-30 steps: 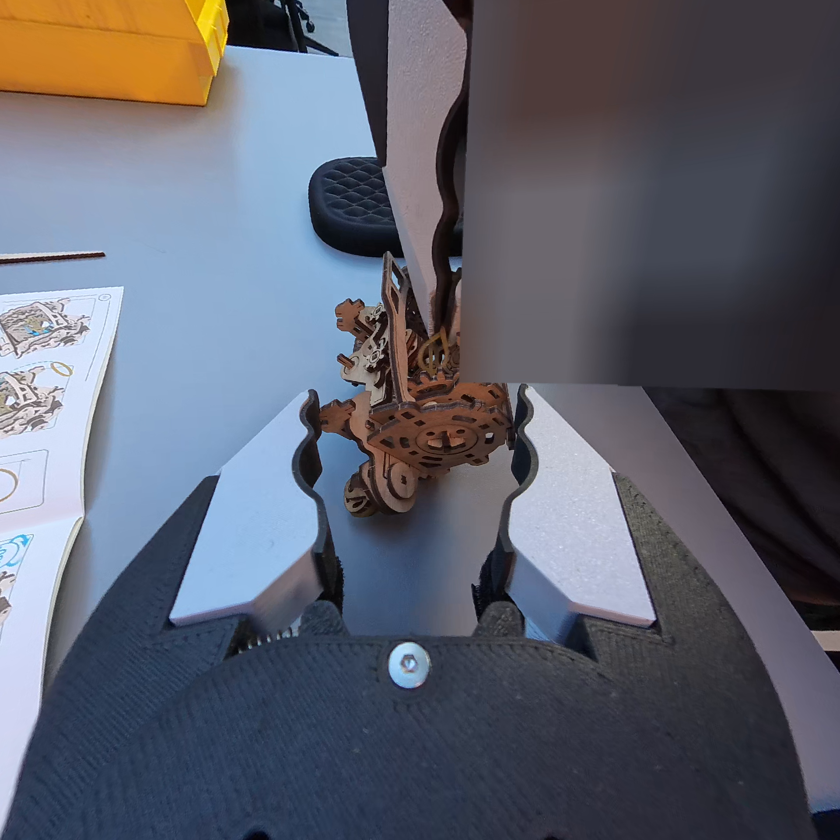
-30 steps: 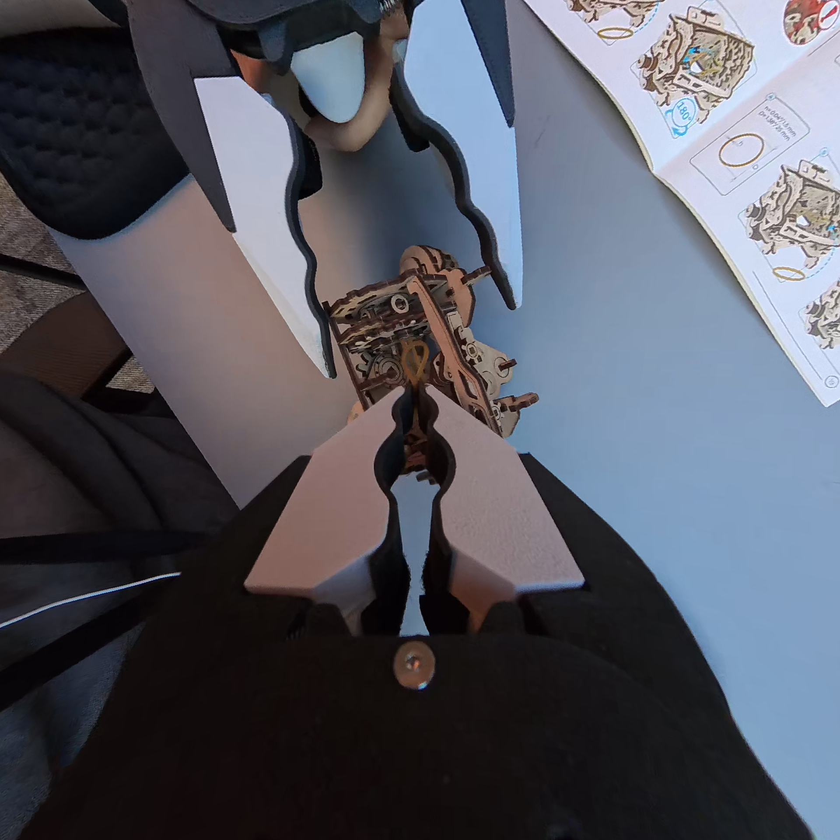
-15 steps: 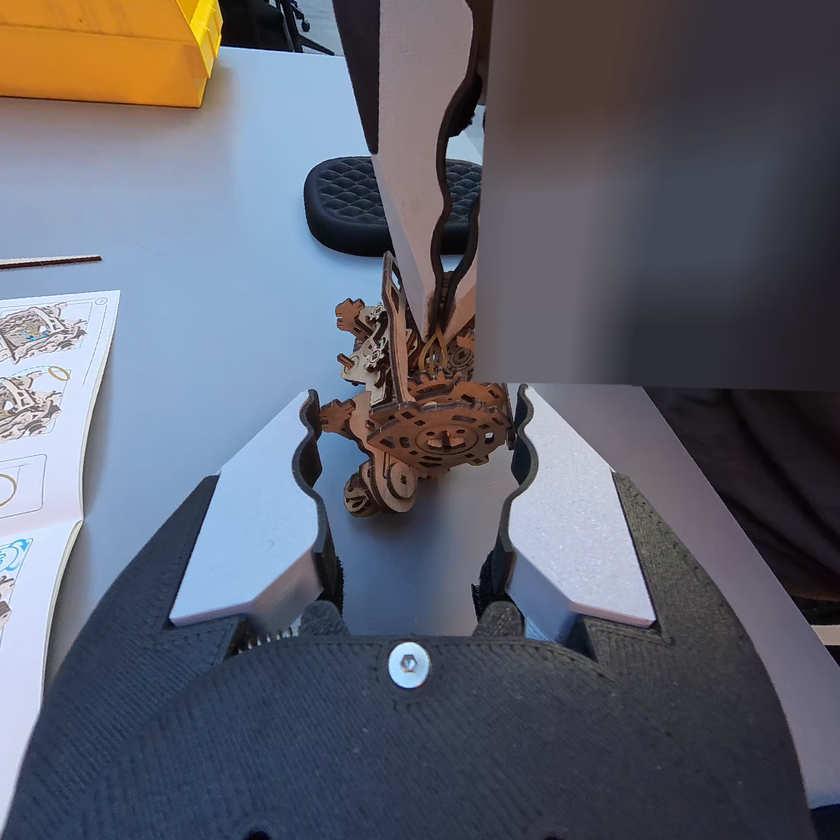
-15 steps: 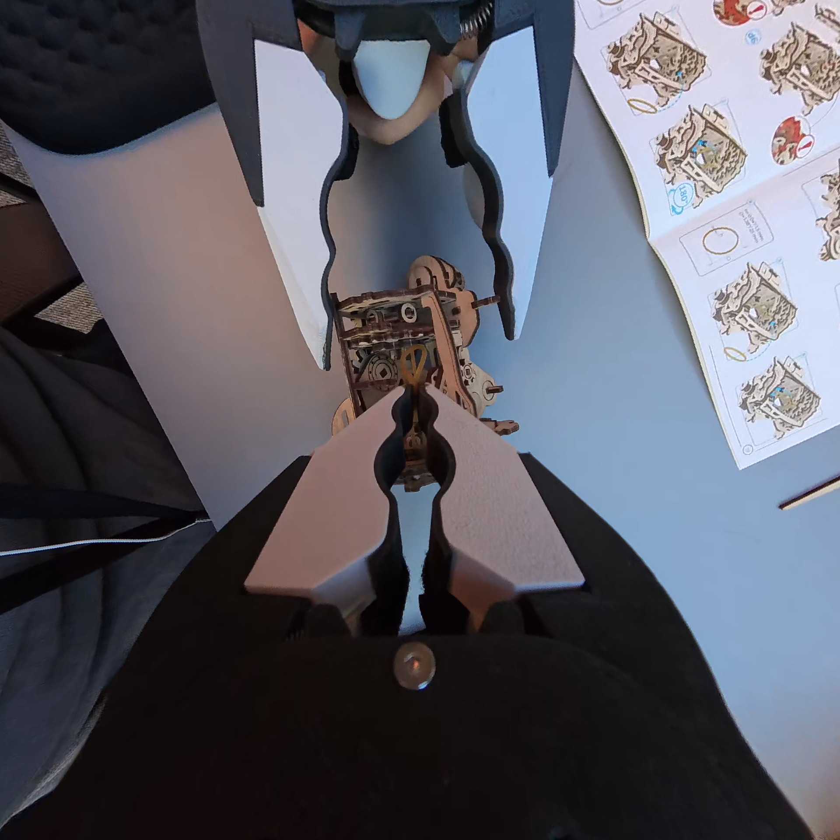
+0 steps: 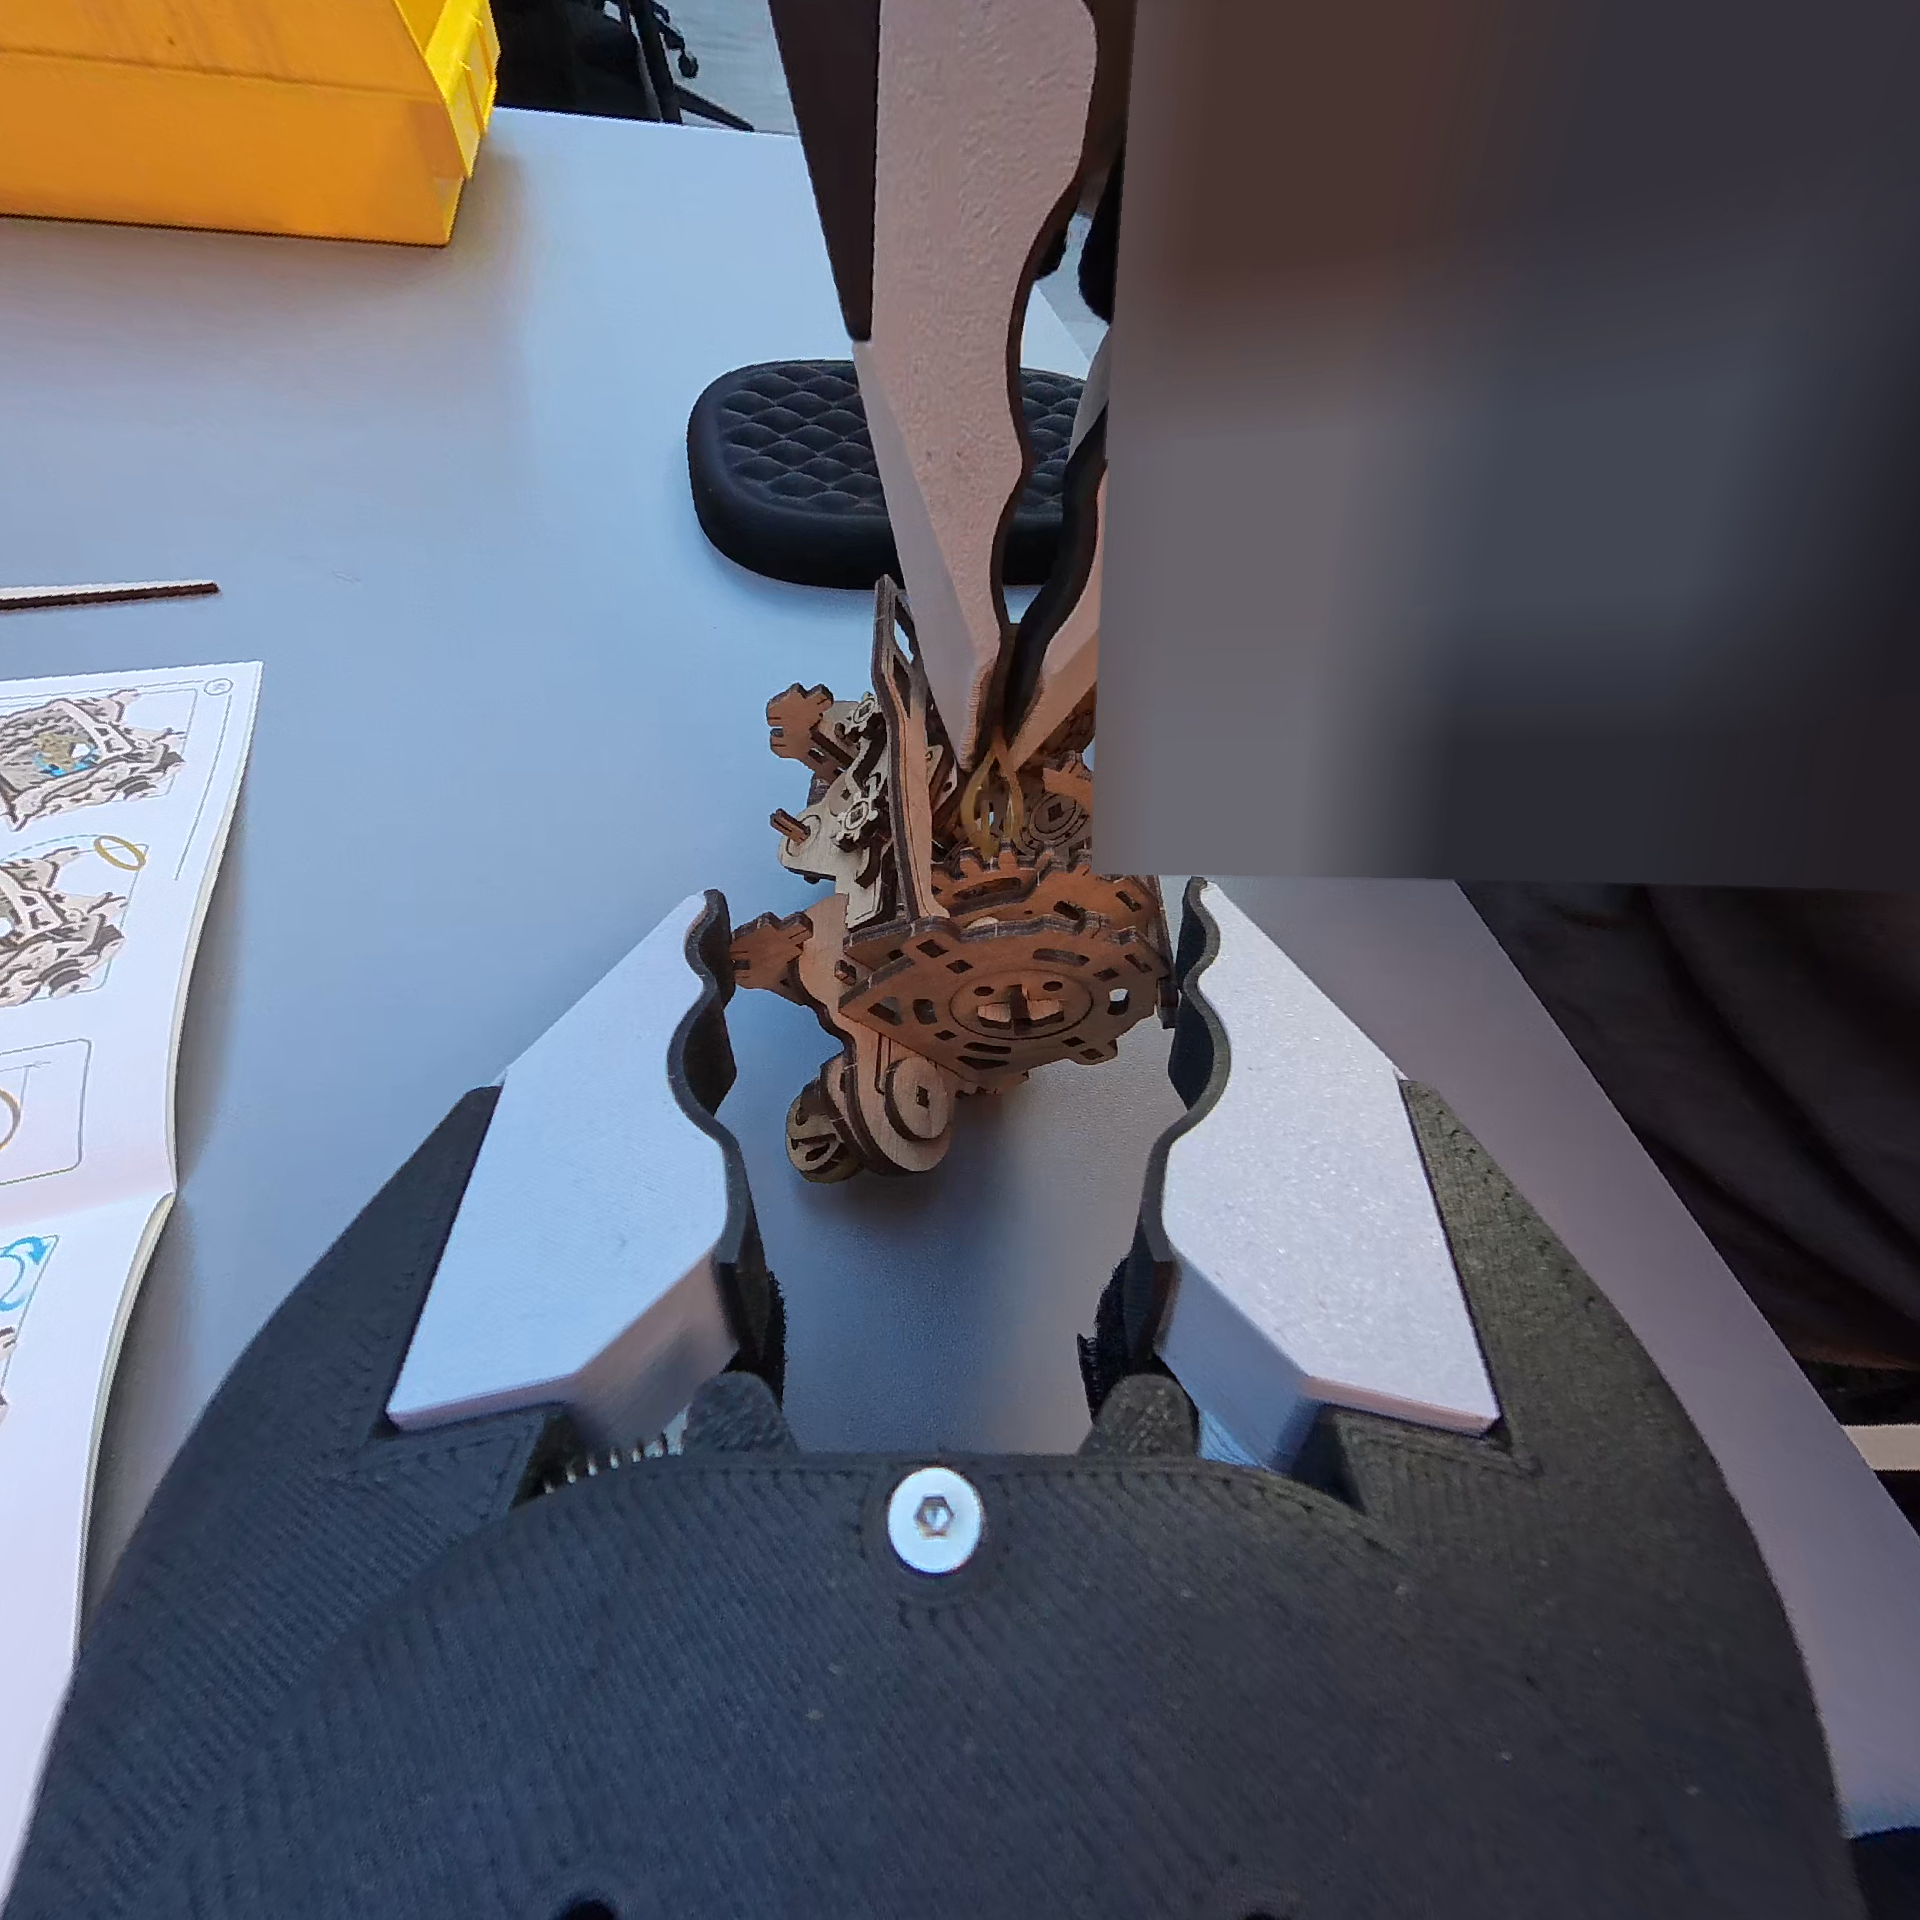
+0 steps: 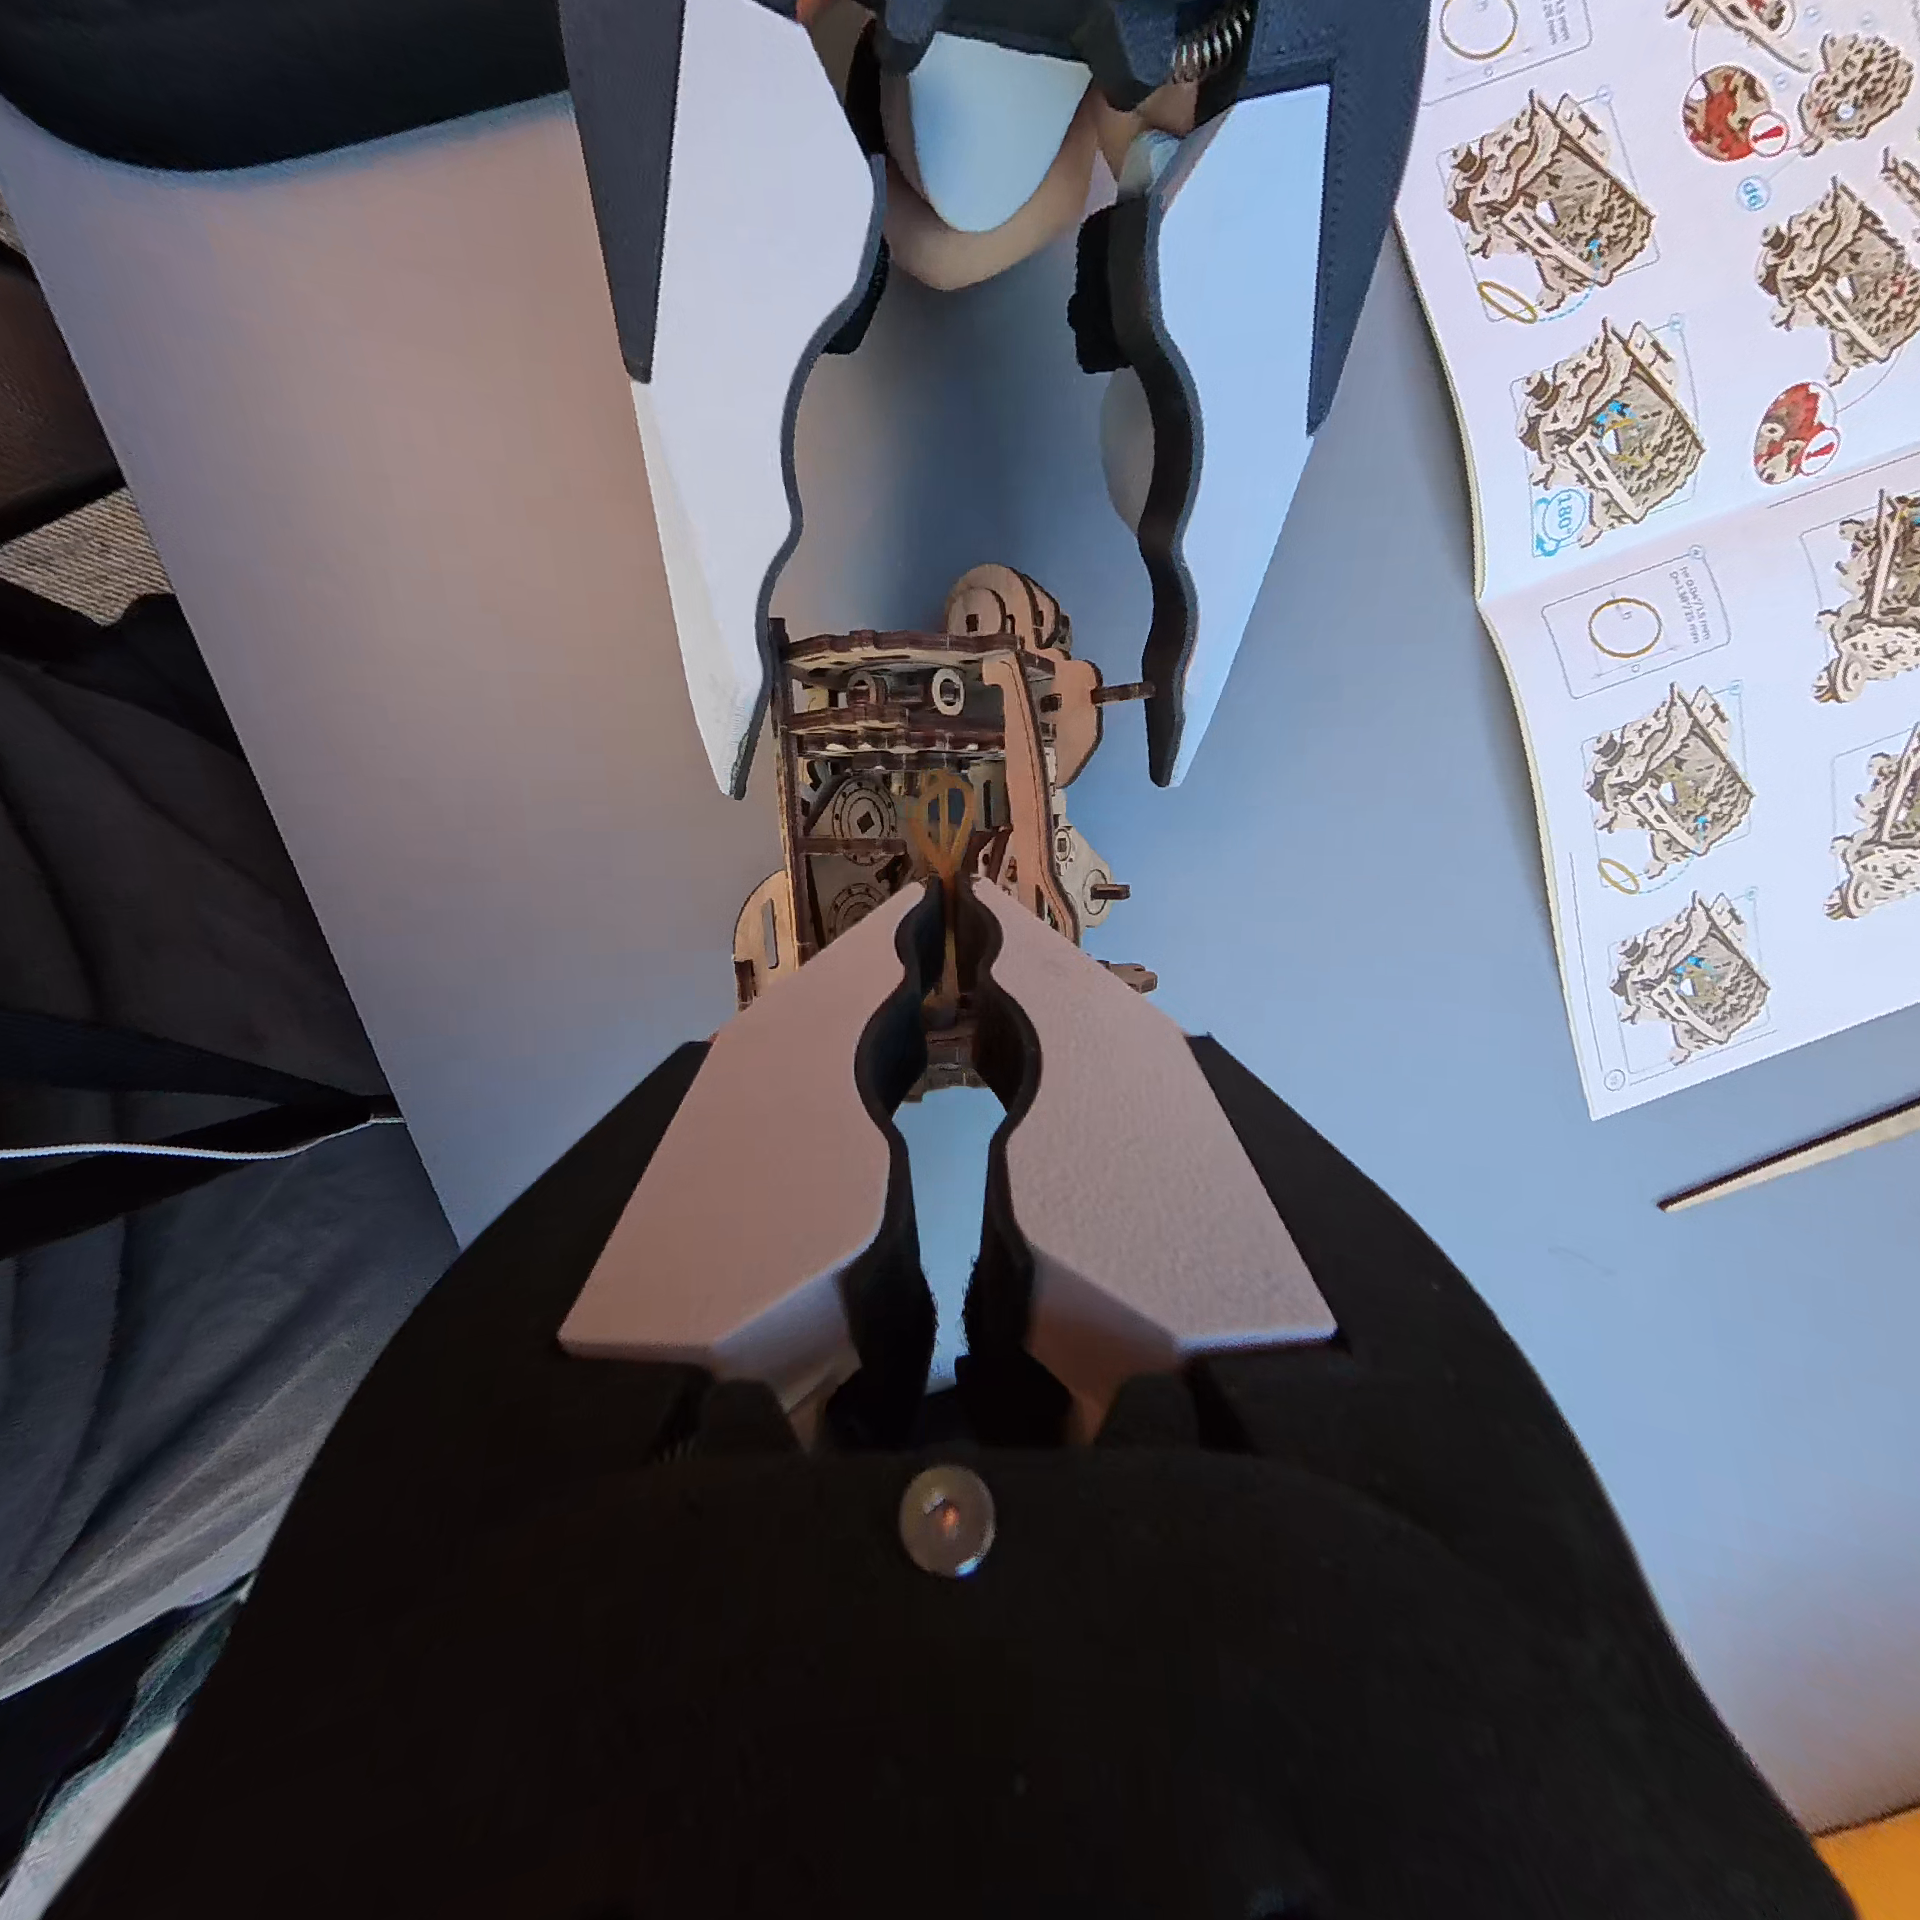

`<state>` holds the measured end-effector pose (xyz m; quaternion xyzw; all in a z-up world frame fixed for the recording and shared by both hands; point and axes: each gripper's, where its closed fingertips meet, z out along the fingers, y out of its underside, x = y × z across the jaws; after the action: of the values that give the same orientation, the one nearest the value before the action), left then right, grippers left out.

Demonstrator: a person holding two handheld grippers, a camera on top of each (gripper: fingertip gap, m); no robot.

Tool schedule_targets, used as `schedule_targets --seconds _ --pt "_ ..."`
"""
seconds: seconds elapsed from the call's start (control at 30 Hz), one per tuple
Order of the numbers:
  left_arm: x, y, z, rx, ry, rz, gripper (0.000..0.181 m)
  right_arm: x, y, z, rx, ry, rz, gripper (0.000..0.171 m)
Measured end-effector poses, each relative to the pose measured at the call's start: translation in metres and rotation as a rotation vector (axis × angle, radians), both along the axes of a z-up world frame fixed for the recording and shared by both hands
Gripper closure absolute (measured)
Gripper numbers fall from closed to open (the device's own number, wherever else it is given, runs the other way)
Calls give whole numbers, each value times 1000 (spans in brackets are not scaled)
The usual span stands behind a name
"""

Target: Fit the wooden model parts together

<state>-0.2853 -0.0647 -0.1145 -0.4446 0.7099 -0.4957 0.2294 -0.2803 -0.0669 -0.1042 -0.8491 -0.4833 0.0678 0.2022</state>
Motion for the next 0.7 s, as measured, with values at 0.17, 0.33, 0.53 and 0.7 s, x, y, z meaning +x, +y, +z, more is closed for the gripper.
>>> schedule_targets --seconds 0.17,0.33,0.53,0.7 --pt "0 0 0 4 -1 -1 97 -2 0 -1 13 -22 25 171" --pt "-1 -3 0 -4 2 -14 97 -7 -2 -3 2 3 68 171" --pt "-1 -3 0 -8 4 -15 97 -7 -2 0 1 4 72 171" --pt "-1 -2 0 -10 5 -17 97 -7 -2 3 1 19 72 171"
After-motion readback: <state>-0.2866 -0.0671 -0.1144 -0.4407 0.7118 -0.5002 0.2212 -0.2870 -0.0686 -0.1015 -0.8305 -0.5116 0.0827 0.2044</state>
